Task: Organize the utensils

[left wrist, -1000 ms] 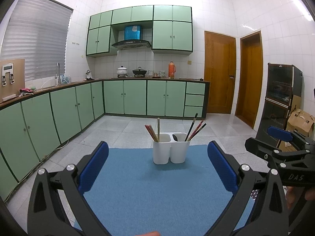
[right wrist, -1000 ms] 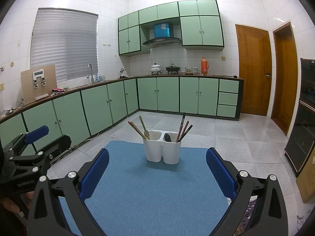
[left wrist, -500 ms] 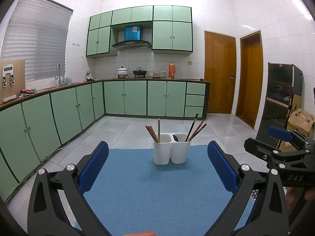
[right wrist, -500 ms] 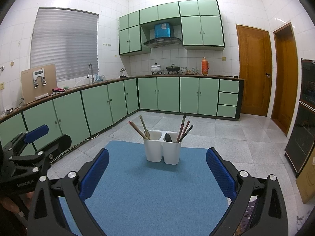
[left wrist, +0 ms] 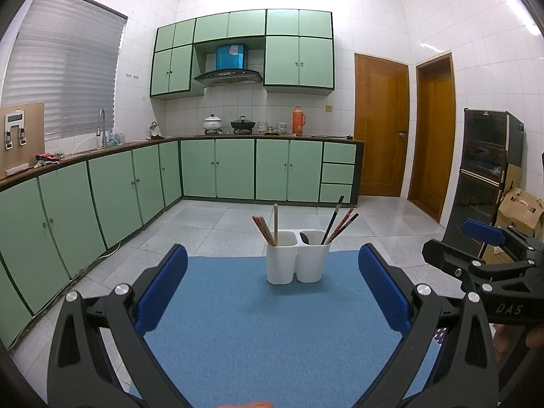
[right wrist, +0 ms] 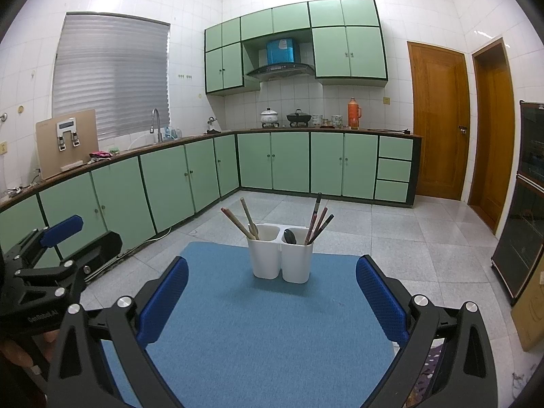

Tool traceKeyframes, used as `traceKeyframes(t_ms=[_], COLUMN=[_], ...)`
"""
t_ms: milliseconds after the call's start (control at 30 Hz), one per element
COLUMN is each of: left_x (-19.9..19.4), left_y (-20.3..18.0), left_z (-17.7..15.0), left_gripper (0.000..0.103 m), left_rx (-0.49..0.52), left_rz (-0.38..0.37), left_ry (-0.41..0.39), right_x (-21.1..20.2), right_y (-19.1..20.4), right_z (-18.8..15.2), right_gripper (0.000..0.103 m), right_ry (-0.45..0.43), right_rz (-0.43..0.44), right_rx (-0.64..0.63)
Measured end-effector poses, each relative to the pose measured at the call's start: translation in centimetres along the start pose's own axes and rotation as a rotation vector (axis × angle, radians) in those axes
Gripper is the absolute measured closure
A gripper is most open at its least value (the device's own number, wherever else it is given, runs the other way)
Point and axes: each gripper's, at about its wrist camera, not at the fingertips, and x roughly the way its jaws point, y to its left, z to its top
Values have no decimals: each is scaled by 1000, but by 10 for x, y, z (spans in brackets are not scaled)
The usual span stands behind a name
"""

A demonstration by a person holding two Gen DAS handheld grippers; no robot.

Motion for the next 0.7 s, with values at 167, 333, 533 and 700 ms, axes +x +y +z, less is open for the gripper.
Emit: traceKeyframes(t_ms=[167, 333, 533, 700], left_x=[1, 3, 5, 7], left_y=[0, -2, -3, -3], left_z=[0, -1, -2, -2], left_gripper=[6, 6, 6, 6], left_rx=[-3, -6, -9, -11], left_rz=[3, 10, 8, 12], left_ry=[3, 2, 10, 11], right_x=[1, 1, 0, -1], right_y=[0, -3, -3, -2], right_z=[-1, -3, -3, -2], right_gripper=[6, 6, 6, 6], right_ry=[5, 6, 7, 8], right_rz=[1, 0, 0, 0], right_rx=[1, 2, 3, 3])
